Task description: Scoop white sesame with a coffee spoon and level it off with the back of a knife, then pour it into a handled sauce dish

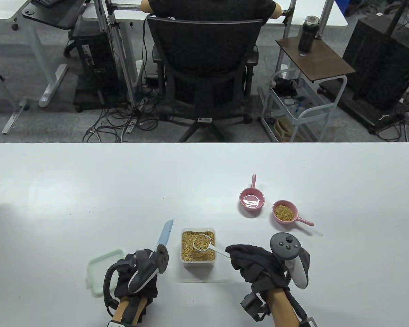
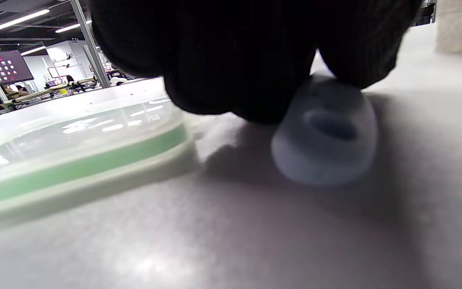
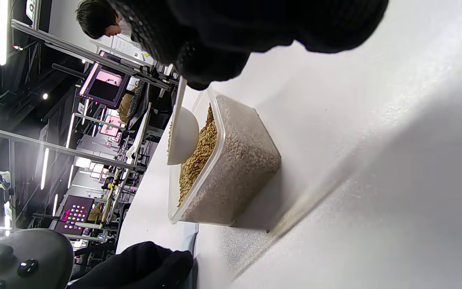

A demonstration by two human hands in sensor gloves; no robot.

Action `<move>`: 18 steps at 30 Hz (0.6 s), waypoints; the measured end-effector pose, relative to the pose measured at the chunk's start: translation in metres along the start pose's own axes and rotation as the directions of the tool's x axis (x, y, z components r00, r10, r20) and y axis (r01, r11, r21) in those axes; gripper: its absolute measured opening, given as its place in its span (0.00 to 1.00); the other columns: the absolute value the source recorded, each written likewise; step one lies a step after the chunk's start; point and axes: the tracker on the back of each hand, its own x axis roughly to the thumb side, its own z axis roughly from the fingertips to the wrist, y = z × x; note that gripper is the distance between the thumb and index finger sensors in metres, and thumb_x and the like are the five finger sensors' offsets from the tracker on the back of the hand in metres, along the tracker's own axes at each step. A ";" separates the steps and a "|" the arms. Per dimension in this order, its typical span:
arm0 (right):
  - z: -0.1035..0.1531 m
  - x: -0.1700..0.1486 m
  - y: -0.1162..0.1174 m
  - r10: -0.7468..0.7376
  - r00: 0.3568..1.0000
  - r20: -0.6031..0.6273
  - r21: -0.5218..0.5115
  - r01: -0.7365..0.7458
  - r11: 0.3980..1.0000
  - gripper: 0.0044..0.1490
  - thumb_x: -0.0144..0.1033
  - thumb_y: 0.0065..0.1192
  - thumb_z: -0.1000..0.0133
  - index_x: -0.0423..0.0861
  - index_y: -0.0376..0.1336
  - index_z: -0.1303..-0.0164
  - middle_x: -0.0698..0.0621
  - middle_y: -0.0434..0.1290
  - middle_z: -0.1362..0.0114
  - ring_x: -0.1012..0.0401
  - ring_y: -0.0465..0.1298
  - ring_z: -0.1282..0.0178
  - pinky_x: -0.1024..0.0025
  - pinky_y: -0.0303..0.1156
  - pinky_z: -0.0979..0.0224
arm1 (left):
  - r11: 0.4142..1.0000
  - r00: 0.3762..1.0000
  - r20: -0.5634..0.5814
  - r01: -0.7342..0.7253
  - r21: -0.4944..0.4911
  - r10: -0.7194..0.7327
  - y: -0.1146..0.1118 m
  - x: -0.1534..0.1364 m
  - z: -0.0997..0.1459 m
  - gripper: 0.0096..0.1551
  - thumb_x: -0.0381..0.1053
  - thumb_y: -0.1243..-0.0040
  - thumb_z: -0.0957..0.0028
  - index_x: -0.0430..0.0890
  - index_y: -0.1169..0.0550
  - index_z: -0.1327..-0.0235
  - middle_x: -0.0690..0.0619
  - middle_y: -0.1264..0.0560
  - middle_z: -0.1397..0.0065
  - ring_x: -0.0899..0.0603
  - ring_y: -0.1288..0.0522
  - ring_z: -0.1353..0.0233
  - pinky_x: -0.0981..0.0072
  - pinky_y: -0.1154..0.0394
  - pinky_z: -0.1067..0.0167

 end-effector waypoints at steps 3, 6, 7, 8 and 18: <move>0.000 0.000 0.000 0.001 1.000 0.001 -0.003 -0.001 1.000 0.24 0.34 0.64 0.37 0.41 0.74 0.34 0.44 0.80 0.49 0.64 0.78 0.70 0.59 0.78 0.51 | 1.000 1.000 -0.001 0.021 0.011 -0.021 0.000 0.001 0.001 0.25 0.65 0.38 0.44 0.51 0.19 0.44 0.53 0.14 0.49 0.46 0.15 0.50 0.50 0.23 0.39; 0.000 0.000 0.000 -0.003 1.000 0.001 -0.003 0.003 1.000 0.24 0.34 0.64 0.37 0.41 0.74 0.34 0.44 0.80 0.49 0.64 0.78 0.70 0.59 0.78 0.51 | 0.999 1.000 -0.001 -0.003 0.036 0.003 0.004 0.000 0.003 0.27 0.66 0.38 0.45 0.51 0.19 0.42 0.52 0.15 0.47 0.46 0.16 0.49 0.49 0.24 0.38; 0.000 0.000 -0.001 -0.005 1.000 0.001 -0.004 0.005 1.000 0.24 0.34 0.64 0.37 0.41 0.74 0.34 0.44 0.80 0.49 0.64 0.78 0.70 0.59 0.78 0.51 | 0.998 1.000 -0.002 -0.026 0.056 0.026 0.007 -0.002 0.005 0.28 0.67 0.39 0.45 0.51 0.19 0.41 0.52 0.15 0.46 0.45 0.16 0.48 0.49 0.24 0.37; 0.000 0.000 -0.001 -0.006 1.000 0.002 -0.005 0.006 1.000 0.23 0.34 0.64 0.37 0.41 0.74 0.34 0.44 0.80 0.49 0.64 0.78 0.70 0.59 0.78 0.51 | 0.996 0.999 -0.002 -0.050 0.079 0.051 0.010 -0.004 0.007 0.30 0.68 0.40 0.46 0.50 0.19 0.41 0.52 0.15 0.46 0.45 0.16 0.47 0.49 0.24 0.37; 0.000 0.000 0.000 -0.016 1.000 0.008 -0.010 0.016 1.000 0.24 0.34 0.63 0.37 0.42 0.74 0.34 0.45 0.80 0.49 0.64 0.78 0.69 0.59 0.78 0.51 | 0.927 0.975 0.145 -0.206 0.315 0.167 0.024 -0.015 0.021 0.49 0.71 0.50 0.44 0.49 0.41 0.13 0.48 0.34 0.12 0.36 0.33 0.15 0.35 0.41 0.23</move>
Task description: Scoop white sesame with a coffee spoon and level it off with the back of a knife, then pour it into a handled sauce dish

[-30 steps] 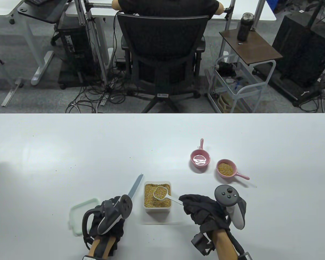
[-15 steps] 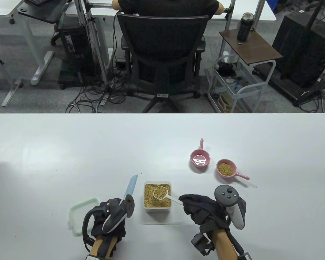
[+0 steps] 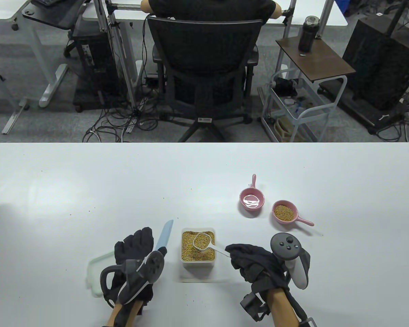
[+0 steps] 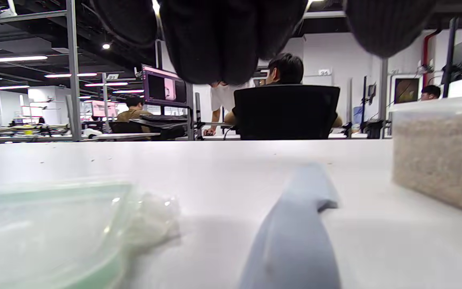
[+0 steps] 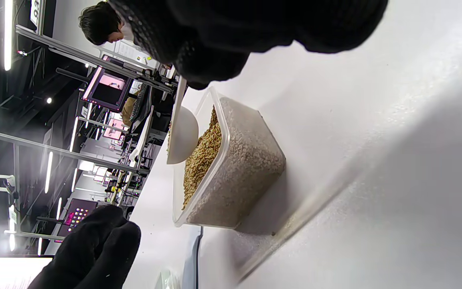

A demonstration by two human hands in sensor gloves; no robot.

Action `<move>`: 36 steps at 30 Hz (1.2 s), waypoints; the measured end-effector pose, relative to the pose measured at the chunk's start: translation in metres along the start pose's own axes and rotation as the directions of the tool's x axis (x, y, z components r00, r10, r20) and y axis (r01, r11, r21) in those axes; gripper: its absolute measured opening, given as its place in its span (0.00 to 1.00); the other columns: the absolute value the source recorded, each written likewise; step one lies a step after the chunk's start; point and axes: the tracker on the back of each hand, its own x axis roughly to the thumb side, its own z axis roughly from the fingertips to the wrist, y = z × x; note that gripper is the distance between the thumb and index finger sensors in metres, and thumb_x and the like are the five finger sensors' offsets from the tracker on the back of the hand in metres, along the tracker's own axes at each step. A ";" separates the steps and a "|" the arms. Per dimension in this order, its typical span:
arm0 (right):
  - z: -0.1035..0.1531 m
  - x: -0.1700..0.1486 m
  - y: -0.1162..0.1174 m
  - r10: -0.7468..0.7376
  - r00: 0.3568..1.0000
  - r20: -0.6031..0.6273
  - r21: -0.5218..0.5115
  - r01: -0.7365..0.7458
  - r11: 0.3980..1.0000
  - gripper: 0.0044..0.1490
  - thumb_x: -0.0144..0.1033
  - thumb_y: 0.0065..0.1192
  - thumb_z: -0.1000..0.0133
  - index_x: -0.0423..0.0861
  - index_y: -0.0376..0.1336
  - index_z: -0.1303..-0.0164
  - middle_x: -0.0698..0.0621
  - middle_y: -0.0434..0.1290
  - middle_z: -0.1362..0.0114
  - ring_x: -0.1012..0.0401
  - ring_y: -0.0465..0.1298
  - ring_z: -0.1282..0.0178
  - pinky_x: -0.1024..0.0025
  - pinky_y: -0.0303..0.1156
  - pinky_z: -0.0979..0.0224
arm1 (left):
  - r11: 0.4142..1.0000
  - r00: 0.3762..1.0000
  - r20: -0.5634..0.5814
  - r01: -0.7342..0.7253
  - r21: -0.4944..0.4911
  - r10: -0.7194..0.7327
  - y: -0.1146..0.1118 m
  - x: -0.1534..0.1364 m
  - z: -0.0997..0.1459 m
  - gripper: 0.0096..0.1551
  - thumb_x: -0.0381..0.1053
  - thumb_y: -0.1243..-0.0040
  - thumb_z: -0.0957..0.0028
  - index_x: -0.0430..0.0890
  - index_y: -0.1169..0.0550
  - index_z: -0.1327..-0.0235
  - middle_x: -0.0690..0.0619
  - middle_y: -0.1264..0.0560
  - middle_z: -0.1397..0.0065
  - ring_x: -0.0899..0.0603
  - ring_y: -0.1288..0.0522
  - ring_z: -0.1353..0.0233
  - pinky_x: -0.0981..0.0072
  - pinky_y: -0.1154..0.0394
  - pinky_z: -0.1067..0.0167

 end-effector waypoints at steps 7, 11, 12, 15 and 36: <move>0.000 0.000 0.000 -0.005 1.000 0.007 -0.007 0.005 1.000 0.23 0.34 0.63 0.37 0.42 0.74 0.34 0.45 0.80 0.49 0.64 0.78 0.69 0.59 0.78 0.50 | 0.996 0.997 0.064 -0.037 -0.075 0.042 -0.007 -0.003 -0.003 0.58 0.75 0.53 0.46 0.49 0.55 0.10 0.46 0.50 0.06 0.31 0.52 0.11 0.32 0.50 0.23; 0.001 -0.001 -0.003 -0.023 1.000 0.008 -0.013 0.023 1.000 0.24 0.34 0.64 0.37 0.42 0.74 0.34 0.45 0.80 0.49 0.64 0.78 0.69 0.59 0.78 0.50 | 0.987 0.991 0.089 -0.083 -0.139 0.096 -0.012 -0.003 -0.005 0.59 0.76 0.53 0.47 0.50 0.57 0.11 0.46 0.54 0.07 0.31 0.57 0.12 0.32 0.53 0.23; 0.002 -0.001 -0.005 -0.032 0.999 0.010 -0.014 0.032 0.999 0.23 0.34 0.63 0.37 0.42 0.74 0.34 0.45 0.80 0.49 0.64 0.78 0.69 0.59 0.78 0.50 | 0.988 0.992 0.091 -0.076 -0.132 0.089 -0.012 -0.002 -0.005 0.59 0.76 0.53 0.47 0.50 0.57 0.11 0.46 0.54 0.07 0.31 0.57 0.12 0.32 0.53 0.23; 0.003 -0.002 -0.011 -0.063 0.998 0.014 -0.028 0.064 0.998 0.24 0.34 0.64 0.37 0.42 0.74 0.34 0.45 0.80 0.49 0.64 0.78 0.69 0.59 0.78 0.50 | 0.990 0.994 0.090 -0.057 -0.125 0.069 -0.012 -0.001 -0.004 0.59 0.76 0.54 0.47 0.49 0.57 0.11 0.46 0.54 0.07 0.31 0.58 0.13 0.32 0.54 0.24; 0.032 -0.053 -0.112 -0.406 0.913 -0.036 -0.569 0.316 0.760 0.24 0.34 0.62 0.35 0.43 0.72 0.30 0.44 0.79 0.46 0.63 0.78 0.66 0.58 0.77 0.48 | 0.991 0.996 0.076 -0.031 -0.130 0.041 -0.012 0.000 -0.004 0.56 0.73 0.52 0.43 0.49 0.56 0.11 0.45 0.54 0.07 0.31 0.58 0.13 0.31 0.54 0.24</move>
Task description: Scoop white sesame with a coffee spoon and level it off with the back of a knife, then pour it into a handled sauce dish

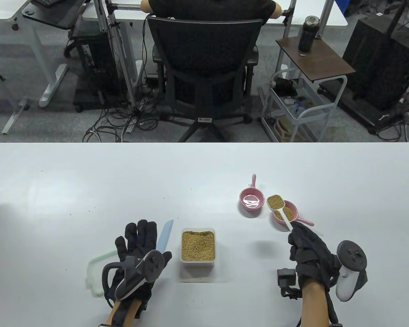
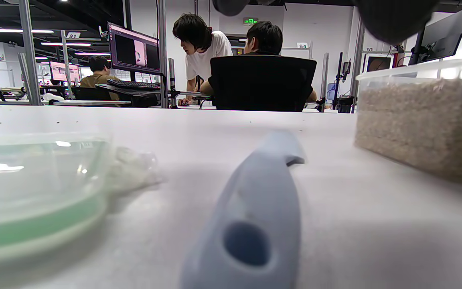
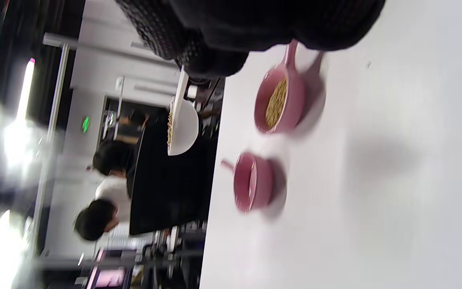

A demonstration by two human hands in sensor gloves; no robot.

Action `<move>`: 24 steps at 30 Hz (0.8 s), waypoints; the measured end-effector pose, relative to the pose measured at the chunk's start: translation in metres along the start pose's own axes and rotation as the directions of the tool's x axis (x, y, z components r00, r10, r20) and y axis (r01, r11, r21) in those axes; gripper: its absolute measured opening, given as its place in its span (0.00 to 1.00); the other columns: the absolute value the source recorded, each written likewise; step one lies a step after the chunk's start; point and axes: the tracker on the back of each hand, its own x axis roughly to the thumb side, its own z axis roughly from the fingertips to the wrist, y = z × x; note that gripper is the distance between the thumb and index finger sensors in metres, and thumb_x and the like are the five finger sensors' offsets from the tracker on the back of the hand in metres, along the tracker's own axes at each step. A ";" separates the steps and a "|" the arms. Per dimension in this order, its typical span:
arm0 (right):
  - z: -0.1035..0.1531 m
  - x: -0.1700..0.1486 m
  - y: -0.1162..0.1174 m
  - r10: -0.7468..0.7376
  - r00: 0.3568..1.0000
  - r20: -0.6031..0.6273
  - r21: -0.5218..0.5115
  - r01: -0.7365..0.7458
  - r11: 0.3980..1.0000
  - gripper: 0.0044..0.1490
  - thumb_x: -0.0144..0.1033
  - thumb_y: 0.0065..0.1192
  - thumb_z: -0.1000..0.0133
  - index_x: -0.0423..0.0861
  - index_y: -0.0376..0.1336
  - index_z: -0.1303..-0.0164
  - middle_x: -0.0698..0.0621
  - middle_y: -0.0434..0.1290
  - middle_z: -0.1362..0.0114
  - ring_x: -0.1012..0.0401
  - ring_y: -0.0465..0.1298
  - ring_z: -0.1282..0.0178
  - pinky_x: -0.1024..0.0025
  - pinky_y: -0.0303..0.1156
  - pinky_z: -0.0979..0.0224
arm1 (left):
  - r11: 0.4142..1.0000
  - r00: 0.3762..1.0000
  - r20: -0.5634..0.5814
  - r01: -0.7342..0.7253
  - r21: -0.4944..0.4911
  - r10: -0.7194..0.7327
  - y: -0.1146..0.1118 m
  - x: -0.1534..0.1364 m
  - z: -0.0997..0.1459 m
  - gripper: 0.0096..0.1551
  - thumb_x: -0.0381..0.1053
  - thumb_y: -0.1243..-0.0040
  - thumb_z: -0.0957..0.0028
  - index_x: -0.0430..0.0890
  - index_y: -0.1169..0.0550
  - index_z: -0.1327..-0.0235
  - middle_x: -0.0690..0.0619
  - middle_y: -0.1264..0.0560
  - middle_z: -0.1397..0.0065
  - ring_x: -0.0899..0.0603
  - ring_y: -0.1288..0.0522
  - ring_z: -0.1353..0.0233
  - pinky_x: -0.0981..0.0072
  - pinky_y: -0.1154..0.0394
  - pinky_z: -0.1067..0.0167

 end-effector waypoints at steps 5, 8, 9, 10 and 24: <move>-0.011 -0.011 -0.005 0.083 0.995 -0.061 -0.083 -0.088 0.993 0.25 0.33 0.61 0.35 0.43 0.70 0.28 0.43 0.78 0.43 0.62 0.77 0.64 0.56 0.76 0.46 | 1.000 1.000 0.000 -0.004 -0.001 0.004 0.000 0.000 0.000 0.57 0.73 0.52 0.43 0.48 0.56 0.11 0.45 0.54 0.07 0.31 0.58 0.13 0.31 0.54 0.25; -0.013 -0.010 -0.003 0.174 0.983 -0.060 -0.102 -0.179 0.978 0.25 0.32 0.61 0.34 0.43 0.69 0.27 0.43 0.77 0.40 0.61 0.77 0.61 0.55 0.75 0.43 | 1.000 1.000 -0.004 -0.003 -0.006 0.003 0.000 0.000 0.000 0.56 0.73 0.52 0.43 0.48 0.56 0.11 0.45 0.54 0.07 0.30 0.58 0.13 0.31 0.54 0.25; -0.014 -0.008 -0.001 0.214 0.975 -0.056 -0.116 -0.219 0.969 0.25 0.32 0.61 0.35 0.44 0.69 0.26 0.43 0.76 0.40 0.61 0.77 0.60 0.55 0.75 0.42 | 1.000 1.000 0.001 -0.002 -0.003 0.002 0.001 0.001 0.001 0.56 0.72 0.52 0.43 0.48 0.56 0.11 0.45 0.53 0.07 0.30 0.58 0.13 0.31 0.54 0.25; -0.014 -0.007 0.001 0.249 0.967 -0.050 -0.128 -0.253 0.959 0.26 0.32 0.61 0.34 0.44 0.69 0.26 0.43 0.76 0.39 0.61 0.77 0.59 0.55 0.75 0.42 | 1.000 1.000 0.004 -0.002 -0.002 0.002 0.001 0.001 0.001 0.56 0.73 0.52 0.43 0.48 0.56 0.11 0.45 0.54 0.07 0.30 0.58 0.13 0.31 0.54 0.25; -0.016 0.003 0.032 0.610 0.792 -0.025 -0.288 -0.590 0.755 0.26 0.31 0.61 0.35 0.49 0.68 0.24 0.44 0.73 0.32 0.58 0.77 0.51 0.52 0.72 0.34 | 1.000 1.000 0.006 -0.008 -0.008 0.008 0.000 0.002 0.001 0.56 0.73 0.52 0.43 0.48 0.56 0.11 0.45 0.54 0.07 0.30 0.59 0.13 0.30 0.54 0.25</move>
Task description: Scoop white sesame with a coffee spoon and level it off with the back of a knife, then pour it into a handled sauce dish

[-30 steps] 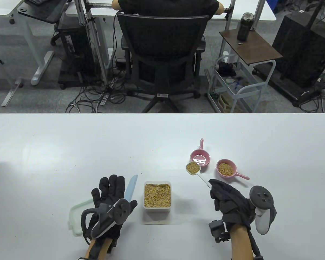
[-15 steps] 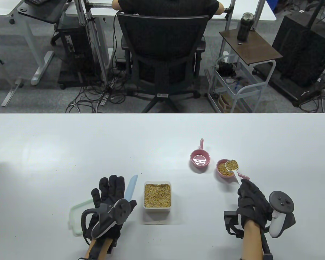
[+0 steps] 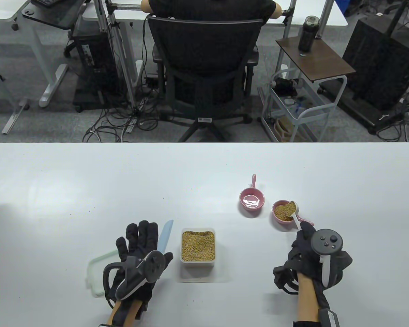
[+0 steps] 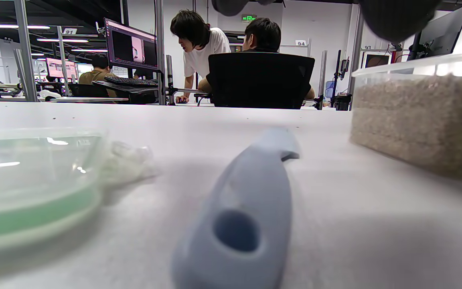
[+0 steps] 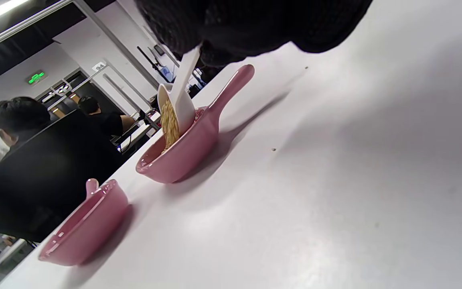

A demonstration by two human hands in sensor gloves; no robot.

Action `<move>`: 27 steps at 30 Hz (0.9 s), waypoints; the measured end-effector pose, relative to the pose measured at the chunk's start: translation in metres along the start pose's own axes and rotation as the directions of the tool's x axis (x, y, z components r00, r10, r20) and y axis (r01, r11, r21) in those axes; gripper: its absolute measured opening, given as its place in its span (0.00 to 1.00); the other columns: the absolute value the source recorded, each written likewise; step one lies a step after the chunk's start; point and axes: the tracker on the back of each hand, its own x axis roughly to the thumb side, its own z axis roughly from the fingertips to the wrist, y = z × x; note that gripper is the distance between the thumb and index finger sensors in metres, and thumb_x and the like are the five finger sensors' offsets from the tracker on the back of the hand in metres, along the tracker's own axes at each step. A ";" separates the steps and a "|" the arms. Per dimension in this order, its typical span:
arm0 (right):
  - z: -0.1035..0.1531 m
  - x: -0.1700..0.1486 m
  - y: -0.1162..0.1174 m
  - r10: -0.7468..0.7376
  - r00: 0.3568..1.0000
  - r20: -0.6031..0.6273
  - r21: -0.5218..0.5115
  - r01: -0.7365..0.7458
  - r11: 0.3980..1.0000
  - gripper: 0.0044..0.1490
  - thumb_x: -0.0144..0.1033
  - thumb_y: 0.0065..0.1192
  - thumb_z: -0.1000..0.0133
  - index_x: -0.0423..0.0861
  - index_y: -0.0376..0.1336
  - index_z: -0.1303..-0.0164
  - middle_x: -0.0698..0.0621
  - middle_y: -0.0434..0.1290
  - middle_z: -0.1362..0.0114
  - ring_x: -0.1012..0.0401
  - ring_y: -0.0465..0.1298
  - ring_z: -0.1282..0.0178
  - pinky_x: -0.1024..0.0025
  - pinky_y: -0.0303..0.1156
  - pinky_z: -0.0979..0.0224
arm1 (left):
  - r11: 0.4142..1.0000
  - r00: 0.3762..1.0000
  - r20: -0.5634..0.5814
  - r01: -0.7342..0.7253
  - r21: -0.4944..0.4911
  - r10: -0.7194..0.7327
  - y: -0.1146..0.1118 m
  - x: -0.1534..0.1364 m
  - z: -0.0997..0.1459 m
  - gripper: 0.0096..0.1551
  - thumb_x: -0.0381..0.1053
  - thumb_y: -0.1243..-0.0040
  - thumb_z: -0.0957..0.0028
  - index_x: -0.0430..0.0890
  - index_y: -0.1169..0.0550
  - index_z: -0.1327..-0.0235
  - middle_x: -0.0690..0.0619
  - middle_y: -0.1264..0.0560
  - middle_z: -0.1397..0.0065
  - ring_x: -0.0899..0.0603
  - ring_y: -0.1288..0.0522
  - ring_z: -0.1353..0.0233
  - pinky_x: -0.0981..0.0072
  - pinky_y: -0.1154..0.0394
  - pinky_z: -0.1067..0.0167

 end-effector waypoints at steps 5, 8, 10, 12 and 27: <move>0.004 0.007 0.002 0.112 0.993 0.039 -0.072 -0.109 0.991 0.27 0.32 0.62 0.35 0.52 0.68 0.24 0.45 0.72 0.29 0.58 0.76 0.47 0.50 0.70 0.31 | 1.000 1.000 -0.001 0.001 -0.006 -0.001 0.000 0.000 0.000 0.56 0.73 0.53 0.43 0.48 0.57 0.11 0.44 0.54 0.07 0.30 0.59 0.13 0.30 0.54 0.25; 0.007 0.010 0.001 0.150 0.987 0.054 -0.109 -0.143 0.984 0.27 0.32 0.63 0.35 0.54 0.68 0.24 0.45 0.70 0.28 0.57 0.75 0.45 0.49 0.69 0.29 | 1.000 1.000 0.000 0.001 -0.003 -0.001 0.000 0.000 0.000 0.57 0.73 0.53 0.43 0.48 0.57 0.11 0.44 0.54 0.07 0.29 0.59 0.14 0.30 0.55 0.25; 0.009 0.012 0.001 0.174 0.982 0.067 -0.130 -0.165 0.978 0.27 0.32 0.64 0.36 0.55 0.69 0.25 0.46 0.70 0.27 0.57 0.74 0.44 0.49 0.68 0.28 | 1.000 1.000 0.001 -0.002 -0.002 0.002 0.000 -0.001 0.000 0.57 0.73 0.53 0.43 0.48 0.57 0.11 0.44 0.54 0.07 0.29 0.59 0.14 0.30 0.55 0.25; 0.011 0.014 0.001 0.191 0.978 0.086 -0.138 -0.178 0.974 0.26 0.32 0.64 0.36 0.55 0.69 0.26 0.46 0.69 0.26 0.56 0.74 0.43 0.49 0.68 0.27 | 1.000 1.000 0.001 -0.004 -0.002 0.004 0.000 -0.001 -0.001 0.57 0.73 0.53 0.43 0.48 0.57 0.11 0.44 0.54 0.07 0.29 0.59 0.14 0.31 0.55 0.25; 0.055 0.050 -0.011 0.126 0.897 0.423 -0.102 -0.091 0.991 0.26 0.32 0.67 0.38 0.53 0.71 0.28 0.45 0.72 0.29 0.57 0.76 0.46 0.49 0.71 0.30 | 0.996 0.996 0.050 -0.071 -0.054 0.074 -0.002 0.001 -0.002 0.58 0.74 0.54 0.44 0.48 0.57 0.11 0.44 0.55 0.07 0.28 0.60 0.14 0.31 0.54 0.25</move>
